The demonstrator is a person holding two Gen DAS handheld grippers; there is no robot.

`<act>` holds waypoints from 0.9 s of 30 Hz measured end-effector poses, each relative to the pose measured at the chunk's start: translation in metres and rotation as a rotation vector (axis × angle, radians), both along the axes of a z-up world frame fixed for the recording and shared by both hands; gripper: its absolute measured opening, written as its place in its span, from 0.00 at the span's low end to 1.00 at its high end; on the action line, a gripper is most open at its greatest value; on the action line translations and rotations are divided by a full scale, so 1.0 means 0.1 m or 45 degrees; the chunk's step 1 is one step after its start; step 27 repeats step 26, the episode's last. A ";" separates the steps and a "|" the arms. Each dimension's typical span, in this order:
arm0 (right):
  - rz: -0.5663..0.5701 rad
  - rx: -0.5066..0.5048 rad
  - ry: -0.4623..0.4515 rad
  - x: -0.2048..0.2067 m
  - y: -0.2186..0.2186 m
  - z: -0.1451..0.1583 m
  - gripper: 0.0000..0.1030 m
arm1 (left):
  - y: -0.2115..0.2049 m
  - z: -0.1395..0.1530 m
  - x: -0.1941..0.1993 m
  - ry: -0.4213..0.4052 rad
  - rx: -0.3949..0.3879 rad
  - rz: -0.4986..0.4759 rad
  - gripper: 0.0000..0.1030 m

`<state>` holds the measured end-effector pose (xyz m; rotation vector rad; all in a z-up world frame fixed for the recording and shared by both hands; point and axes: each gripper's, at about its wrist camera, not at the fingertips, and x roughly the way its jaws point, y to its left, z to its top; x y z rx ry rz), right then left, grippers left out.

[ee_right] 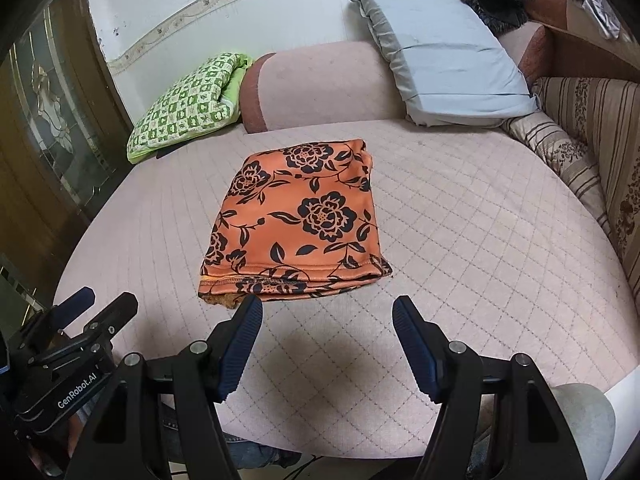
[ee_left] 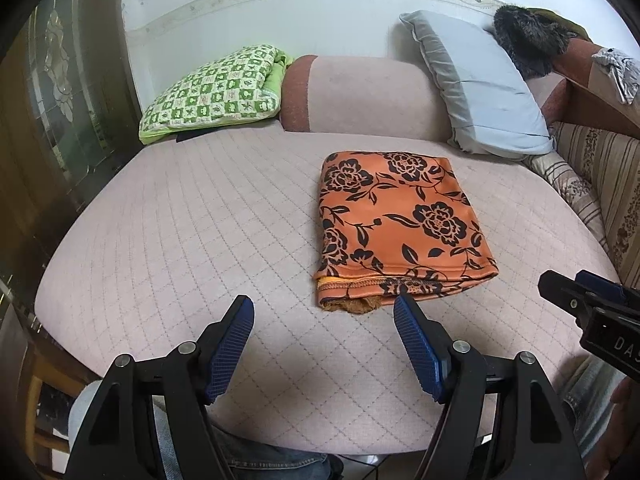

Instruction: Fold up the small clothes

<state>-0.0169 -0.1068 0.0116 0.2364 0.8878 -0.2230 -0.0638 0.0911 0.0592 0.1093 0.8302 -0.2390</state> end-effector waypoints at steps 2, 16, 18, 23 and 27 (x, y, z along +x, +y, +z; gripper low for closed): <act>0.004 0.011 0.000 0.01 -0.01 0.00 0.67 | 0.00 0.00 0.01 -0.003 0.007 0.002 0.70; -0.004 -0.005 -0.008 0.08 -0.03 0.02 0.67 | -0.06 0.01 0.08 0.000 0.018 -0.004 0.70; 0.000 -0.006 -0.003 0.09 -0.04 0.02 0.67 | -0.07 0.01 0.11 0.009 0.012 -0.010 0.70; 0.005 -0.009 -0.002 0.12 -0.04 0.02 0.67 | -0.10 -0.01 0.15 0.023 0.021 -0.011 0.70; 0.015 -0.023 -0.005 0.17 -0.06 0.02 0.67 | -0.09 -0.01 0.21 0.044 -0.012 -0.030 0.70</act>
